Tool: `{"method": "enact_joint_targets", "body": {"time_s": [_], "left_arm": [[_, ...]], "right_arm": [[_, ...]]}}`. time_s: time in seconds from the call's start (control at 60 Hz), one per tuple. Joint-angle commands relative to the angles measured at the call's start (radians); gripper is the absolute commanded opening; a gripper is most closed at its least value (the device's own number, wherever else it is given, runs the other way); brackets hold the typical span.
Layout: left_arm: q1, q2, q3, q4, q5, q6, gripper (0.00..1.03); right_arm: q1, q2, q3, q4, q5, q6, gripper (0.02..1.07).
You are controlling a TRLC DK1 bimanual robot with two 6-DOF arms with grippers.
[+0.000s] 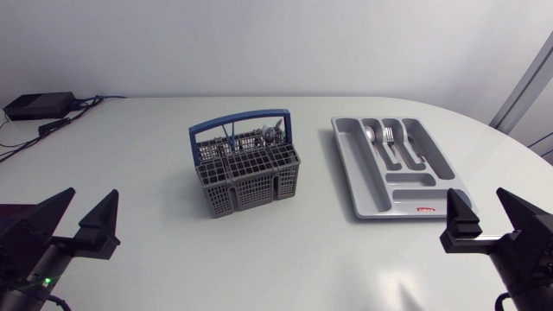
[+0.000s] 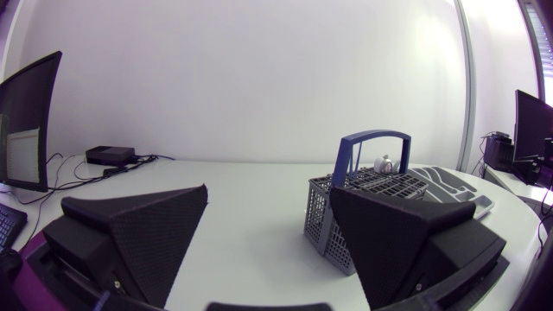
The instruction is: Unload the cutlery basket into the drawer organizer.
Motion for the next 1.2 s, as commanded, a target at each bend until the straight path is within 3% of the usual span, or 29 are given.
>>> {"method": "enact_joint_targets", "body": {"time_s": [0.0, 0.467, 0.683, 0.8, 1.033, 1.183], "left_arm": [[0.003, -0.005, -0.018, -0.004, -0.009, -0.014, 0.99], [0.012, -0.008, -0.016, 0.002, -0.009, -0.009, 0.99], [0.016, 0.009, 0.088, -0.035, -0.009, 0.005, 0.99], [0.007, 0.127, 0.183, -0.039, -0.009, 0.005, 0.99], [-0.023, 0.409, 0.346, -0.053, -0.007, -0.005, 0.99], [-0.086, 0.643, 0.472, -0.15, 0.0, 0.002, 0.96]], "right_arm": [[0.007, -0.007, -0.019, -0.003, -0.003, 0.022, 1.03], [0.019, -0.01, -0.021, 0.0, -0.003, 0.007, 1.03], [0.062, -0.007, 0.002, 0.031, 0.022, -0.01, 1.02], [0.113, 0.03, 0.033, 0.055, 0.048, -0.01, 0.98], [0.185, 0.301, 0.139, 0.163, 0.086, 0.001, 0.97], [0.248, 0.505, 0.249, 0.164, 0.103, 0.011, 0.97]]}}
